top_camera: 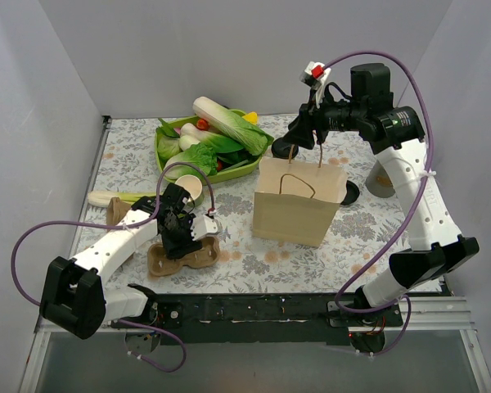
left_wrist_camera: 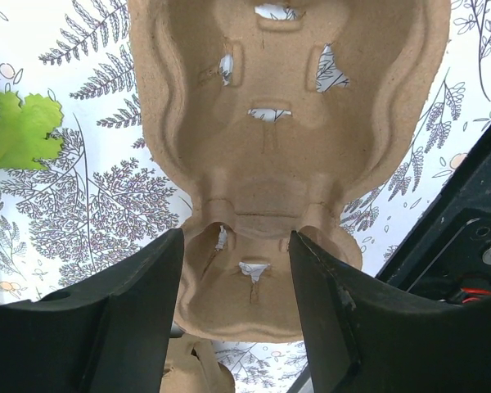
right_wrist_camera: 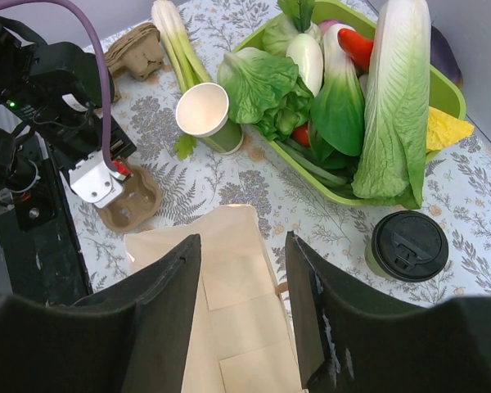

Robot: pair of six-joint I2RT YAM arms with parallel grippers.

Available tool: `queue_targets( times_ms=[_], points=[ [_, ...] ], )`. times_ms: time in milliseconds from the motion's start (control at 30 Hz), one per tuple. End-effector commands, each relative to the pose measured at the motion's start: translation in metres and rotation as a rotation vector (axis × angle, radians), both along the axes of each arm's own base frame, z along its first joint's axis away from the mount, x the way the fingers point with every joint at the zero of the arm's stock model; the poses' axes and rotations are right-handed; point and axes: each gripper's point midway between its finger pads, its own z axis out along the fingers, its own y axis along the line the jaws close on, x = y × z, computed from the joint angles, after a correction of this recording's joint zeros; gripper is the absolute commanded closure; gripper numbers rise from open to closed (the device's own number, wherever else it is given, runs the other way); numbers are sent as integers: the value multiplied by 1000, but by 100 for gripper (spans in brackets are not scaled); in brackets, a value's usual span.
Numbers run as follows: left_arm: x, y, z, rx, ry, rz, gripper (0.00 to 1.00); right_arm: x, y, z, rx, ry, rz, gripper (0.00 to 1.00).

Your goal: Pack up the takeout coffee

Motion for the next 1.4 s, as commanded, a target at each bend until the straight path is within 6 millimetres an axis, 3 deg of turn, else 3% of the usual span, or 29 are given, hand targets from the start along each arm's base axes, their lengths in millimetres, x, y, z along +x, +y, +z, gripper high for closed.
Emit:
queue_targets(
  times_ms=[0,433,667,767,900,1367],
  points=[
    [-1,-3,3,-25,-6,7,46,1,2,7,20,-26,9,46],
    [-2,-3,-10,-26,7,20,46,2,0,3,11,-22,1,46],
    [8,-9,4,-58,-37,78,48,4,0,2,8,-23,-3,46],
    [9,-11,10,-77,-55,105,39,4,1,1,8,-21,-2,46],
    [8,-12,20,-99,-75,120,36,5,1,0,8,-20,-2,46],
    [6,-11,2,-89,-76,105,37,6,3,-1,14,-10,5,46]
  ],
)
